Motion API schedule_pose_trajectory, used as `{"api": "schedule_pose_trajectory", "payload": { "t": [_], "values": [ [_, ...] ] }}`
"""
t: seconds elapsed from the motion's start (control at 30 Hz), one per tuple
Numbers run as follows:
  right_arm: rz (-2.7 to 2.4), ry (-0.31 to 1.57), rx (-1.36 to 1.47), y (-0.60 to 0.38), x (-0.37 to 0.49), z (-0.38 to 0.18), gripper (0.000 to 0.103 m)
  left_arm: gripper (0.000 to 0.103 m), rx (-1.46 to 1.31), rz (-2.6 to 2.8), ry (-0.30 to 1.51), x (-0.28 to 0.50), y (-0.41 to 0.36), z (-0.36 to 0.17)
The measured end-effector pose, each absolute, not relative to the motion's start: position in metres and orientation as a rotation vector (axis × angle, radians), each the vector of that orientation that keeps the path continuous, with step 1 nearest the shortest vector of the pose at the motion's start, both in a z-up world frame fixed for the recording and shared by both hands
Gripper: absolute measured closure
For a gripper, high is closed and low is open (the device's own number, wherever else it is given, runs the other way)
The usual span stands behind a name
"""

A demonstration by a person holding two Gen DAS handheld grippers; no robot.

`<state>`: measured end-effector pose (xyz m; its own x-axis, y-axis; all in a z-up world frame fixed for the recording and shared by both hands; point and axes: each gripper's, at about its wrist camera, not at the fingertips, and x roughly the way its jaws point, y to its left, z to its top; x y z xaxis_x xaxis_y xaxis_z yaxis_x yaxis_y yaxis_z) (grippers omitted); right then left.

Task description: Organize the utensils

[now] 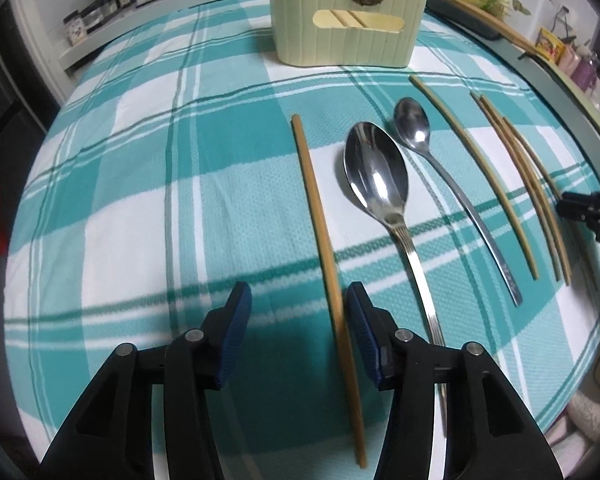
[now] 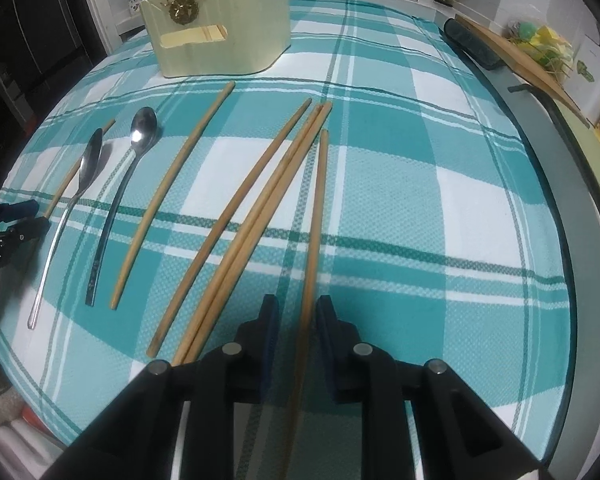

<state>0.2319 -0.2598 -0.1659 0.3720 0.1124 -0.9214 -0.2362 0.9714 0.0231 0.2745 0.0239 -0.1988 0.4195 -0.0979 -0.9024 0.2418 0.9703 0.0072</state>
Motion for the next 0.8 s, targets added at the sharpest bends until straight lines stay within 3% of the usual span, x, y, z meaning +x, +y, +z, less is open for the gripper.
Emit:
{"api": "schedule_pose_trajectory", "payload": {
  "t": [0.63, 0.8],
  "values": [
    [0.286, 1.196, -0.171, -0.252, 0.339, -0.171, 0.084, 0.056, 0.162, -0.247, 1.119, 0.354, 0.016, -0.2],
    [0.273, 1.188, -0.167, -0.251, 0.349, -0.172, 0.089, 0.058, 0.159, -0.257, 1.12, 0.362, 0.016, -0.2]
  ]
}}
